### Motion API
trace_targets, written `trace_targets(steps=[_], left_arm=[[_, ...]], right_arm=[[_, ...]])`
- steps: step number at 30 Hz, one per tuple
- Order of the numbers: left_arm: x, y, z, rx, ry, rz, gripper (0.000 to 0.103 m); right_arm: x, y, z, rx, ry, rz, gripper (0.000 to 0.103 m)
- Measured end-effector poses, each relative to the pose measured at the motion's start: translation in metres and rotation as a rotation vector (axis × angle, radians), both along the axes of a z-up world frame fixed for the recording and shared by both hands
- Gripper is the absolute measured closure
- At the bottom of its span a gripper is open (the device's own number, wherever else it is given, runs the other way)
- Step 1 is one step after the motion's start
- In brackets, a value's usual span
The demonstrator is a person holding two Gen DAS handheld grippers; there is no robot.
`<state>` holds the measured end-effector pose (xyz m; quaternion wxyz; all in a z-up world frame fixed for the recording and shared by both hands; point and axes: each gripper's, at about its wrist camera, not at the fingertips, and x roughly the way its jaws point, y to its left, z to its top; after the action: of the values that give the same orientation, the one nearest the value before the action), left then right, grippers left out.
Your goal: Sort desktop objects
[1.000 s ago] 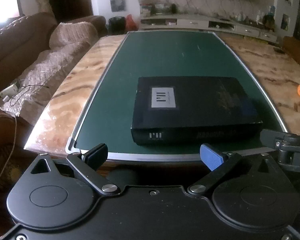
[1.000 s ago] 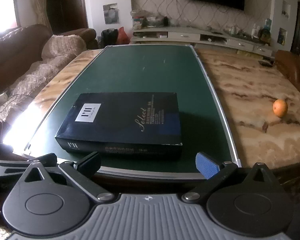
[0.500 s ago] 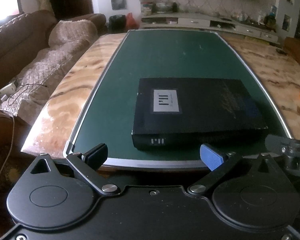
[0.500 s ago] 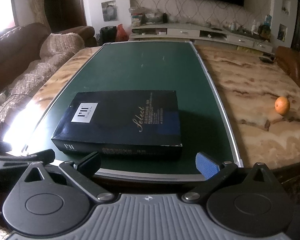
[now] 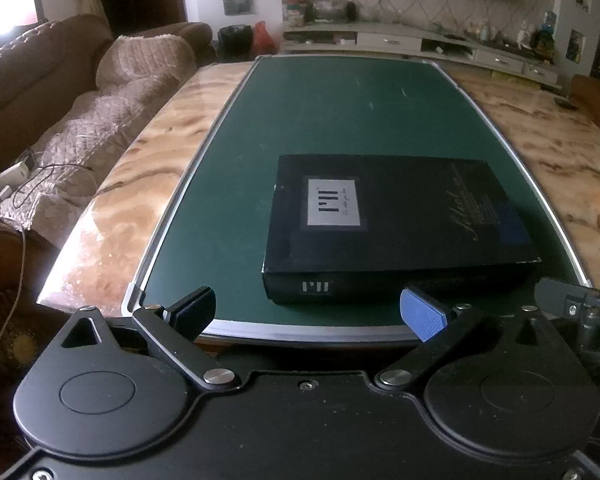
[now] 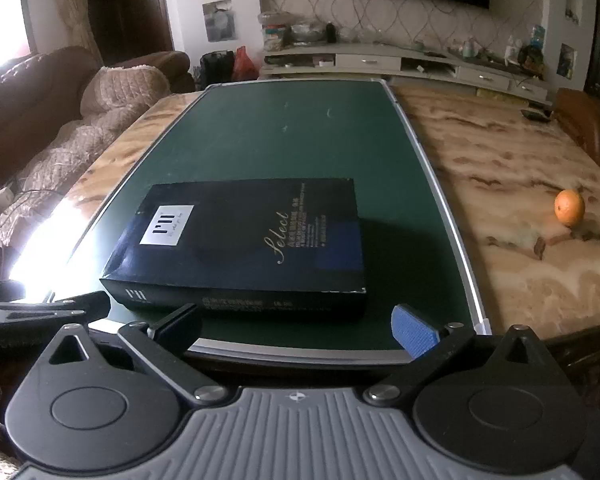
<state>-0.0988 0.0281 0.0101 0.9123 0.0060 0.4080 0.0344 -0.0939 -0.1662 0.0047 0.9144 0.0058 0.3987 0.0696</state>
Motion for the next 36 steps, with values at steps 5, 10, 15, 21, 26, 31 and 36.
trace_targets(steps=[5, 10, 15, 21, 26, 31, 36], left_arm=[[0.002, 0.002, 0.001, -0.002, -0.003, 0.009, 0.002], [0.004, 0.004, 0.002, 0.002, -0.008, 0.022, 0.000], [0.007, 0.001, 0.004, 0.029, -0.001, 0.027, 0.000], [0.012, 0.007, 0.001, -0.040, 0.020, 0.027, 0.000], [0.016, 0.013, -0.003, -0.077, 0.038, 0.044, 0.000], [0.017, 0.008, -0.005, -0.039, 0.048, 0.046, 0.000], [0.016, 0.005, -0.005, -0.056, 0.050, 0.025, 0.000]], right_arm=[[0.001, -0.001, 0.001, 0.006, -0.007, 0.001, 0.000], [0.003, -0.003, 0.000, 0.009, -0.007, -0.005, 0.000], [0.004, -0.003, -0.003, 0.014, 0.004, -0.004, 0.000], [0.003, -0.003, -0.004, 0.014, 0.001, -0.003, 0.000], [0.003, -0.004, -0.004, 0.014, -0.003, -0.006, 0.000], [0.005, -0.005, -0.005, 0.013, -0.002, -0.010, 0.000], [0.005, -0.005, -0.005, 0.013, -0.004, -0.011, 0.000]])
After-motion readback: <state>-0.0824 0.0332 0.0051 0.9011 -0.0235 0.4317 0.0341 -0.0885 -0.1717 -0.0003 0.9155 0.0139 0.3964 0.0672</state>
